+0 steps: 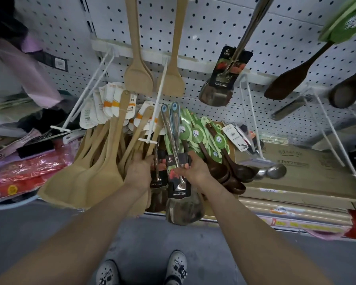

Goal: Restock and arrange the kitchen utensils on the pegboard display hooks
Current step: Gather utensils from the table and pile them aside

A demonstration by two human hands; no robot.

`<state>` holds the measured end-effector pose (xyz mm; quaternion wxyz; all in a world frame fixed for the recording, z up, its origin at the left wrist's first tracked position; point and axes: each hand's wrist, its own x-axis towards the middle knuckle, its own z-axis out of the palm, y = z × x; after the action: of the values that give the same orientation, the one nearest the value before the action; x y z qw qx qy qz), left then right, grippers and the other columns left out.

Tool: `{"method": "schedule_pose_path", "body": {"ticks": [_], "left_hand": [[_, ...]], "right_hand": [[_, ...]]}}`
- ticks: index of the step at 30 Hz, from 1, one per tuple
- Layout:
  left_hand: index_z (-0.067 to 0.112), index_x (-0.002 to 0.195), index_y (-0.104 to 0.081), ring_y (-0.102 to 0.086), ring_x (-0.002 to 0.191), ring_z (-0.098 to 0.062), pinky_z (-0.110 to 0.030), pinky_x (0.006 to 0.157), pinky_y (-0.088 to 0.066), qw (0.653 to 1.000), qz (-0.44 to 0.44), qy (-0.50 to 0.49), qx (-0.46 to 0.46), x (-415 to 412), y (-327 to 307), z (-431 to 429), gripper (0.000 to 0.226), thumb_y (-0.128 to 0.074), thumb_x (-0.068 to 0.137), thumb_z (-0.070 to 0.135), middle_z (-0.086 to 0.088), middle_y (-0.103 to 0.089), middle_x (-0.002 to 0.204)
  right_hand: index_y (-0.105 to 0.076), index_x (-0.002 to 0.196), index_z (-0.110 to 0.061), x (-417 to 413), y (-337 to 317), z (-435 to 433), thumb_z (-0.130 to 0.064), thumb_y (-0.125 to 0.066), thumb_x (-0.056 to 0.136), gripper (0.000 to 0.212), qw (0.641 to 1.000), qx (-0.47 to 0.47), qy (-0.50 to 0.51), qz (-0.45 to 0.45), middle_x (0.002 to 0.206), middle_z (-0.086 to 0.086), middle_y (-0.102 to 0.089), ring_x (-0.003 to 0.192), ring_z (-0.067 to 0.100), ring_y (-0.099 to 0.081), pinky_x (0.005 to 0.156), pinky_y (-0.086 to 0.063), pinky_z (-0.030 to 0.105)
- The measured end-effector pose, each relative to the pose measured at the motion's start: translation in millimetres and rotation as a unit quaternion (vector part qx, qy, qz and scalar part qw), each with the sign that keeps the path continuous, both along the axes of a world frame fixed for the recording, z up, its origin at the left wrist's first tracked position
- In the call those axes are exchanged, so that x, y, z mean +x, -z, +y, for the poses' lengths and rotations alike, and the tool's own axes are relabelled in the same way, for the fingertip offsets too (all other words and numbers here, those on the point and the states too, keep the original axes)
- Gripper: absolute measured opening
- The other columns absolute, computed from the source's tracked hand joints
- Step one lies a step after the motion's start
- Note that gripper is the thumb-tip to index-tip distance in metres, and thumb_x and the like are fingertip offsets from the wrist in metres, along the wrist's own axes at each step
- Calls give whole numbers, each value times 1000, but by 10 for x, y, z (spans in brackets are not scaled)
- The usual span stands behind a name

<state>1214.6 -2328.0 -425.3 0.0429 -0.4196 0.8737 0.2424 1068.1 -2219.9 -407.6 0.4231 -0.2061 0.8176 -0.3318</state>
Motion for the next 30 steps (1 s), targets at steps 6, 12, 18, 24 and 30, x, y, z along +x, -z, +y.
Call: {"method": "schedule_pose_path", "body": {"ticks": [6, 12, 18, 24, 30], "left_hand": [[11, 141, -45, -49, 123, -30, -31, 98, -45, 996, 64, -64, 10, 183, -37, -113, 58, -53, 87, -6, -18, -39, 142], [11, 143, -41, -54, 111, -28, -30, 93, -47, 995, 73, -73, 11, 335, -45, -249, 54, -47, 91, 0, -17, -38, 139], [10, 141, -43, -39, 133, -34, -41, 106, -39, 995, 91, 10, -29, 426, -17, -317, 52, -49, 91, 2, -13, -27, 152], [12, 147, -37, -25, 143, -29, -35, 117, -28, 993, 101, 35, -43, 427, 26, -287, 62, -52, 88, -5, -15, -16, 158], [8, 131, -56, -35, 138, -30, -40, 111, -38, 989, 125, 52, -55, 387, -22, -259, 58, -53, 78, -16, -14, -36, 149]], "right_hand": [[-46, 110, -30, 149, 45, -228, -15, -83, 75, 52, 999, -33, 31, 19, 100, -1, -68, 98, 24, -66, 89, -55, 46], [-46, 121, -24, 272, 109, -431, -20, -79, 81, 52, 998, 13, 30, 49, 104, 3, -68, 95, 25, -66, 87, -56, 43], [-51, 119, -14, 329, 164, -589, -18, -78, 82, 46, 994, 60, -7, 88, 110, 5, -65, 102, 25, -62, 87, -50, 33], [-53, 130, -9, 381, 205, -640, -16, -73, 86, 48, 984, 69, -34, 163, 121, 12, -61, 108, 29, -61, 90, -47, 32], [-55, 131, -14, 386, 66, -549, -13, -64, 92, 40, 972, 53, -60, 222, 126, 14, -52, 106, 28, -59, 91, -41, 27]]}}
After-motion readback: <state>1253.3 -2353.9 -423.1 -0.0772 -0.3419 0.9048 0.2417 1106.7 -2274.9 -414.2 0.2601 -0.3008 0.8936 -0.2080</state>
